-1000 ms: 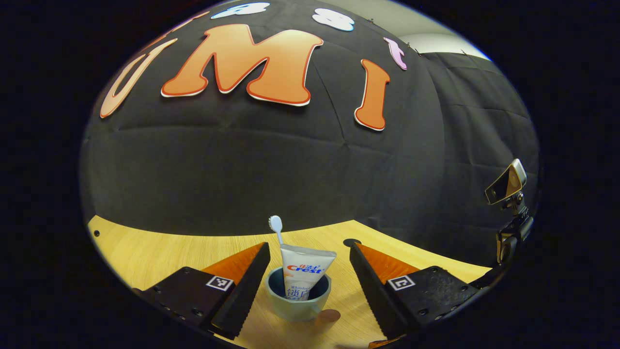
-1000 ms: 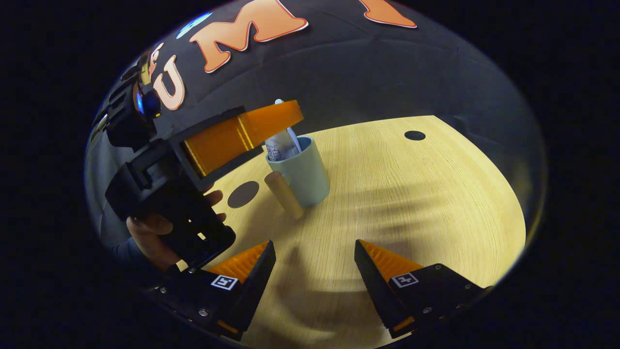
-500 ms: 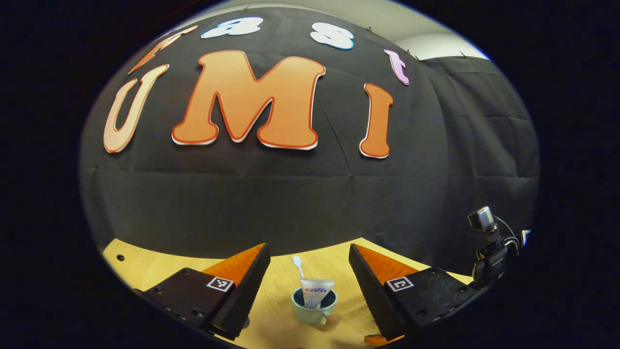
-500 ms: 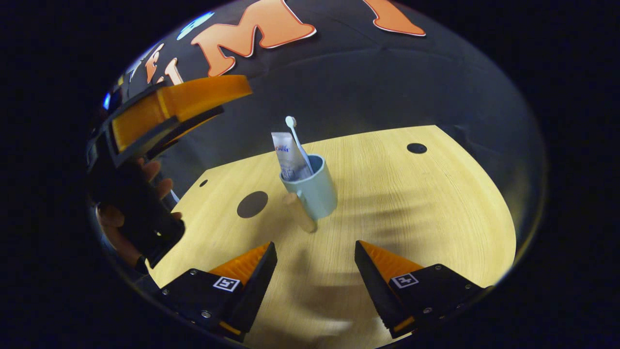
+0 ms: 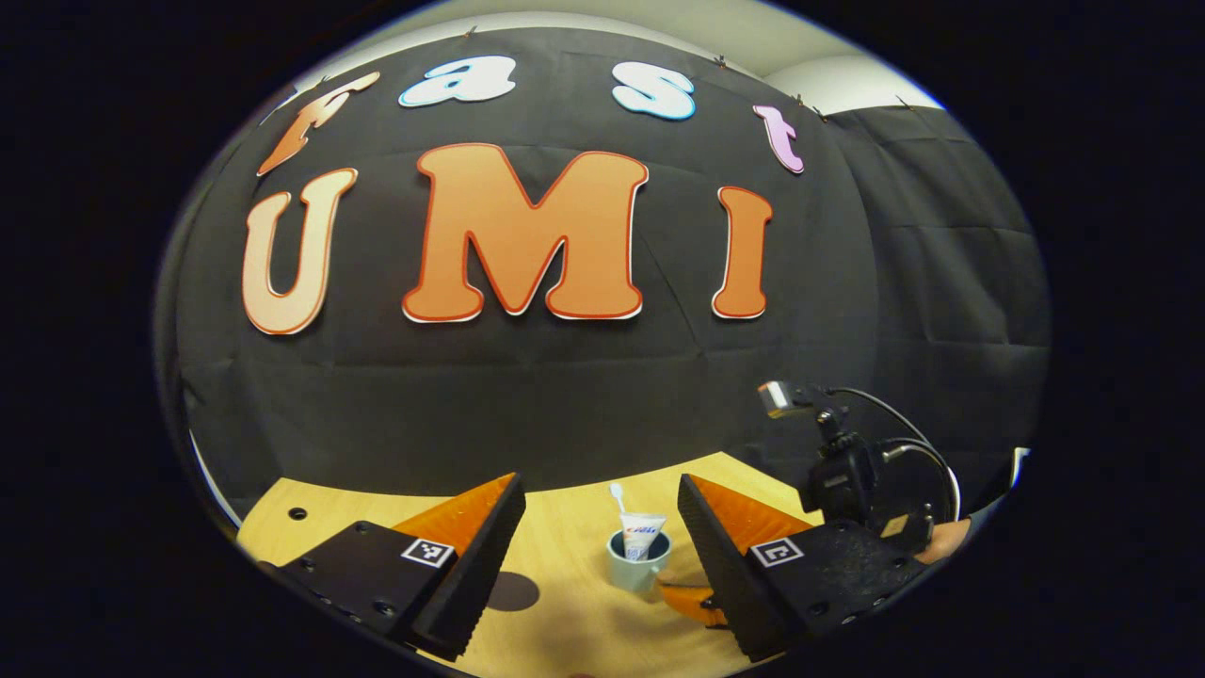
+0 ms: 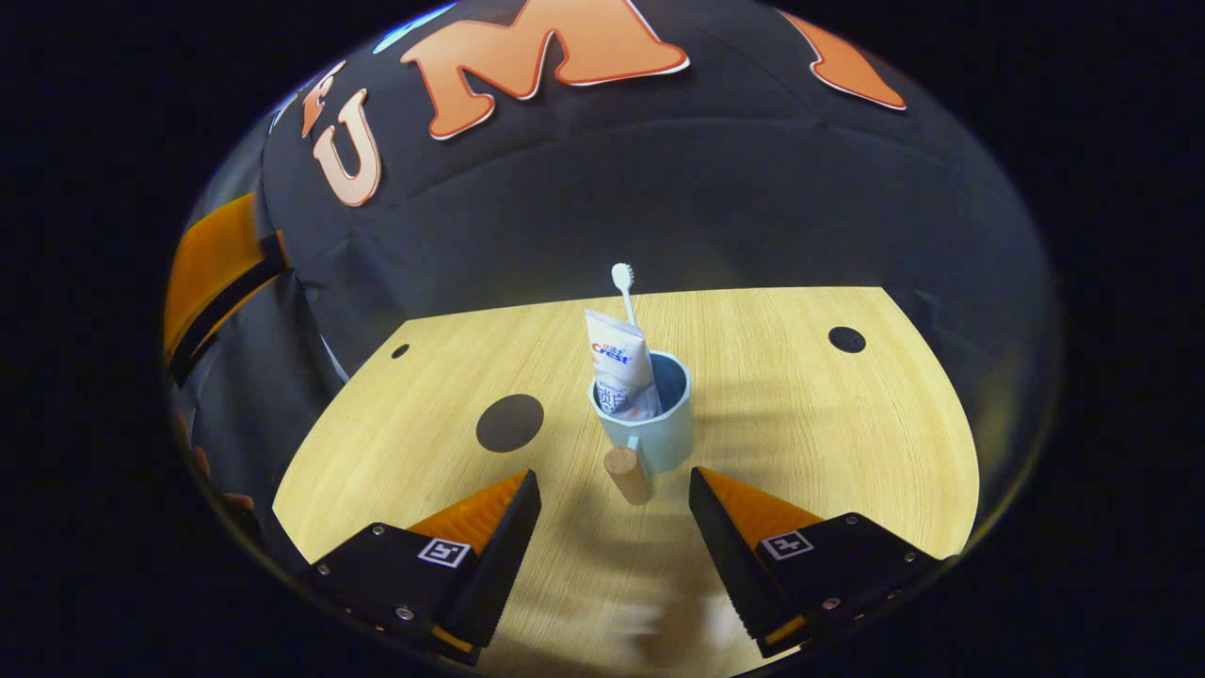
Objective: Put the toothbrush and toothpaste on the desktop into the cup, then pick up the cup and place it on the coaster on the desktop.
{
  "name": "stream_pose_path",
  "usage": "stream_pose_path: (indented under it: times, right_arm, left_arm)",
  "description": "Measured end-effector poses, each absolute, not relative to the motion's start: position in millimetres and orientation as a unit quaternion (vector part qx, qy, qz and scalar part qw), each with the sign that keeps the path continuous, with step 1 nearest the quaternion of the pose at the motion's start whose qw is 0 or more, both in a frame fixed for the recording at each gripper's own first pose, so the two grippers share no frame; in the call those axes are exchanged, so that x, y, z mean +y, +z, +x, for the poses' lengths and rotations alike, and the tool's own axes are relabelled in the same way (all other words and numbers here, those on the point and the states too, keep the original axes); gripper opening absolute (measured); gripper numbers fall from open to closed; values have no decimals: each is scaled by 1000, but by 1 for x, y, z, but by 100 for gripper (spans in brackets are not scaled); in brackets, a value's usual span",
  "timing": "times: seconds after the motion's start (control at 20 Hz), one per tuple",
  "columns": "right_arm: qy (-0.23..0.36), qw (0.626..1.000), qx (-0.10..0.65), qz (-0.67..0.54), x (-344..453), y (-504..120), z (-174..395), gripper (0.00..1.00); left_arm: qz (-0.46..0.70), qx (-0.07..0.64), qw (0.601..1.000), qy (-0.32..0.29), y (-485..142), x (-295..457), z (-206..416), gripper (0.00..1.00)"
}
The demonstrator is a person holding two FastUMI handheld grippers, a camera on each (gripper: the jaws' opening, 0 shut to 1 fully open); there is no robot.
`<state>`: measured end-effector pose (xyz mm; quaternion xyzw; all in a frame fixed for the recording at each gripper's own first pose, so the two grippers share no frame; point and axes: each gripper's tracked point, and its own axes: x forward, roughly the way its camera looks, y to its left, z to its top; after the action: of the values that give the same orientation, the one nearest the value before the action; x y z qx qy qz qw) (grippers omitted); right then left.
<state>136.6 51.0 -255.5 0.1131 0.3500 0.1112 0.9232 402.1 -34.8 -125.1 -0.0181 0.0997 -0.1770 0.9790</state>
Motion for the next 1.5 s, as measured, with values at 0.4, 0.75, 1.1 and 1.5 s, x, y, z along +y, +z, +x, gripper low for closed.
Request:
stream_pose_path:
  times: [0.4,0.75,1.1,1.5]
  right_arm:
    - [86,908,399,94,46,-289,168,95]
    - [65,882,459,89,46,-318,178,86]
    - [28,864,492,101,50,-335,181,70]
    - [-3,865,497,69,59,-338,181,26]
  left_arm:
    - [15,152,984,-93,-135,55,367,98]
    - [37,222,974,-29,-166,117,339,99]
    - [78,276,958,-13,-196,151,322,99]
    - [78,295,952,-21,-208,173,319,99]
